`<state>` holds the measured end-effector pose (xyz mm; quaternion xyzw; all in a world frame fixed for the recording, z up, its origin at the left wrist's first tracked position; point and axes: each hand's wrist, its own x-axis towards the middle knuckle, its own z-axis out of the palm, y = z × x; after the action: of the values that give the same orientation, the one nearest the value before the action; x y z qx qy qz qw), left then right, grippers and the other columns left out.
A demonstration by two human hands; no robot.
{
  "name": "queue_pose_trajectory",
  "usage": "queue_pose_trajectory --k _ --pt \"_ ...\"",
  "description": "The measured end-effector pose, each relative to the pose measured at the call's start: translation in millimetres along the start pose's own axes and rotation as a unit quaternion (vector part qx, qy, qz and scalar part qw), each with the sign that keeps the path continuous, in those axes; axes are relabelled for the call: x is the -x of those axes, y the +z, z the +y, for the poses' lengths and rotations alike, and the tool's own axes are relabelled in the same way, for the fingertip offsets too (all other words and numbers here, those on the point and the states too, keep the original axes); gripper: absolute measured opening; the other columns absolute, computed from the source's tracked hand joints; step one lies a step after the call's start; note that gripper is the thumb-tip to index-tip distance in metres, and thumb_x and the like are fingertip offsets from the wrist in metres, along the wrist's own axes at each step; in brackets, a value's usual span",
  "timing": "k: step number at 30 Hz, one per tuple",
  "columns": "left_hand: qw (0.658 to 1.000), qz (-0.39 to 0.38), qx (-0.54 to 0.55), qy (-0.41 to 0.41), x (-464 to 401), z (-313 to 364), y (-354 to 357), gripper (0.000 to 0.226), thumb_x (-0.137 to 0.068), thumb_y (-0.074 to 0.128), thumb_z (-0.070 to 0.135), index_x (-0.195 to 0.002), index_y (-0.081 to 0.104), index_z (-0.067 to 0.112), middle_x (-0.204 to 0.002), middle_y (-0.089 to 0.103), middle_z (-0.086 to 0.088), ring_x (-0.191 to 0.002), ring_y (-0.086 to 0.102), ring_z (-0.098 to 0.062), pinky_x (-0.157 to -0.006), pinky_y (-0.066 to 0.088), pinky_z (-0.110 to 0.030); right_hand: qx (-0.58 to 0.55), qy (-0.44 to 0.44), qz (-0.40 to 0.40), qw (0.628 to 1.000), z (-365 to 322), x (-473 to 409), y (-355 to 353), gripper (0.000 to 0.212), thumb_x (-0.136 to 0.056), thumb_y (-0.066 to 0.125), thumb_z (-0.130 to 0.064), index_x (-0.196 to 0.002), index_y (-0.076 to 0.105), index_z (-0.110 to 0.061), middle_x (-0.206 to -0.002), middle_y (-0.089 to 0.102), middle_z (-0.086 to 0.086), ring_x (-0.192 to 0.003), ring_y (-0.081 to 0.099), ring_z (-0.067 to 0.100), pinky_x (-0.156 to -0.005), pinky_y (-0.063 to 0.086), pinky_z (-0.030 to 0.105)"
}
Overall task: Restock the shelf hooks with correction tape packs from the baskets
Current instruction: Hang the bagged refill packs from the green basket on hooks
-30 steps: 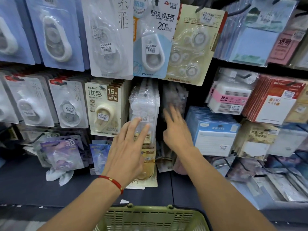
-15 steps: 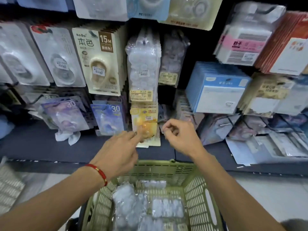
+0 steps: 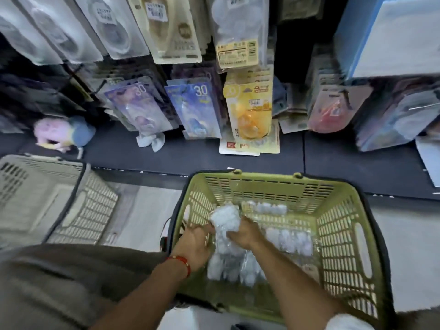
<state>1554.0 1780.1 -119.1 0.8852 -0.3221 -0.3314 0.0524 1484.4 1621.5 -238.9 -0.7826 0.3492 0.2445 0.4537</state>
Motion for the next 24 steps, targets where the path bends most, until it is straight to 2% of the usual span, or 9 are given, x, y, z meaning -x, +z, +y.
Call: queue_pose_trajectory --k 7,13,15,17,19,20,21,23,24 --pt "0.995 -0.005 0.064 -0.074 9.2 3.0 14.5 0.035 -0.098 0.063 0.013 -0.13 0.067 0.023 -0.135 0.066 -0.004 -0.121 0.064 -0.019 -0.102 0.05 -0.024 -0.141 0.071 -0.01 0.987 -12.4 -23.6 32.1 0.091 -0.074 0.095 -0.042 -0.144 0.047 -0.01 -0.144 0.059 0.012 -0.129 0.06 0.032 -0.105 0.052 0.036" --pt "0.974 0.04 0.163 -0.152 -0.1 5.7 10.2 0.027 -0.097 0.065 0.013 -0.124 0.064 0.018 -0.129 0.07 -0.007 -0.107 0.062 -0.017 -0.091 0.048 -0.02 -0.194 0.016 0.008 0.981 -7.9 -9.3 19.9 0.098 -0.071 0.097 -0.026 -0.143 0.033 -0.013 -0.14 0.057 0.007 -0.127 0.058 0.028 -0.096 0.052 0.033" --pt "0.955 0.046 0.235 -0.175 -1.3 10.3 8.8 0.045 -0.096 0.073 0.022 -0.138 0.057 0.015 -0.141 0.064 -0.011 -0.118 0.061 -0.022 -0.093 0.046 -0.022 -0.216 -0.017 0.011 0.976 -5.0 6.3 1.6 0.095 -0.069 0.097 -0.025 -0.137 0.031 -0.02 -0.134 0.059 0.001 -0.122 0.061 0.025 -0.09 0.052 0.032" --pt "0.931 0.033 0.323 -0.17 0.2 18.3 4.9 0.078 -0.092 0.079 0.04 -0.156 0.04 0.017 -0.155 0.052 -0.009 -0.135 0.055 -0.026 -0.103 0.046 -0.028 -0.249 -0.05 0.005 0.967 -9.3 28.8 -24.3 0.108 -0.062 0.097 -0.039 -0.144 0.031 -0.016 -0.136 0.062 -0.001 -0.119 0.063 0.019 -0.09 0.054 0.029" --pt "0.901 0.023 0.417 -0.121 5.8 31.1 -4.6 0.087 -0.084 0.074 0.065 -0.156 0.039 0.03 -0.151 0.054 0.003 -0.124 0.062 -0.012 -0.098 0.053 -0.027 -0.298 -0.073 0.004 0.952 -21.2 57.0 -54.6 0.134 -0.052 0.096 -0.058 -0.158 0.025 -0.019 -0.148 0.06 0.002 -0.13 0.062 0.023 -0.104 0.056 0.038" --pt "0.88 0.021 0.465 -0.096 9.7 39.0 -10.7 0.087 -0.076 0.071 0.076 -0.149 0.045 0.037 -0.142 0.059 0.013 -0.112 0.064 -0.001 -0.089 0.056 -0.021 -0.311 -0.084 0.001 0.947 -27.3 72.1 -69.9 0.131 -0.052 0.094 -0.063 -0.16 0.029 -0.028 -0.151 0.059 0.001 -0.134 0.061 0.024 -0.109 0.054 0.043" --pt "0.855 0.019 0.513 -0.073 13.7 47.6 -17.9 0.085 -0.068 0.071 0.084 -0.139 0.049 0.043 -0.137 0.061 0.019 -0.109 0.065 0.003 -0.088 0.058 -0.022 -0.317 -0.1 -0.005 0.943 -32.5 86.0 -85.3 0.114 -0.056 0.093 -0.064 -0.154 0.041 -0.038 -0.147 0.063 -0.003 -0.132 0.064 0.022 -0.108 0.055 0.043" --pt "0.815 0.01 0.577 -0.042 18.1 59.7 -25.2 0.091 -0.061 0.075 0.087 -0.139 0.053 0.046 -0.142 0.06 0.016 -0.124 0.064 -0.009 -0.106 0.055 -0.043 -0.312 -0.12 -0.025 0.942 -40.8 112.2 -113.4 0.078 -0.066 0.087 -0.06 -0.136 0.057 -0.041 -0.134 0.072 -0.006 -0.12 0.071 0.019 -0.104 0.057 0.046" --pt "0.805 -0.001 0.593 -0.025 20.3 65.1 -28.0 0.09 -0.065 0.077 0.083 -0.142 0.052 0.046 -0.145 0.06 0.014 -0.129 0.062 -0.015 -0.11 0.052 -0.05 -0.302 -0.116 -0.023 0.946 -43.4 123.6 -126.0 0.073 -0.072 0.083 -0.059 -0.135 0.055 -0.036 -0.133 0.072 -0.004 -0.118 0.072 0.02 -0.106 0.056 0.05"
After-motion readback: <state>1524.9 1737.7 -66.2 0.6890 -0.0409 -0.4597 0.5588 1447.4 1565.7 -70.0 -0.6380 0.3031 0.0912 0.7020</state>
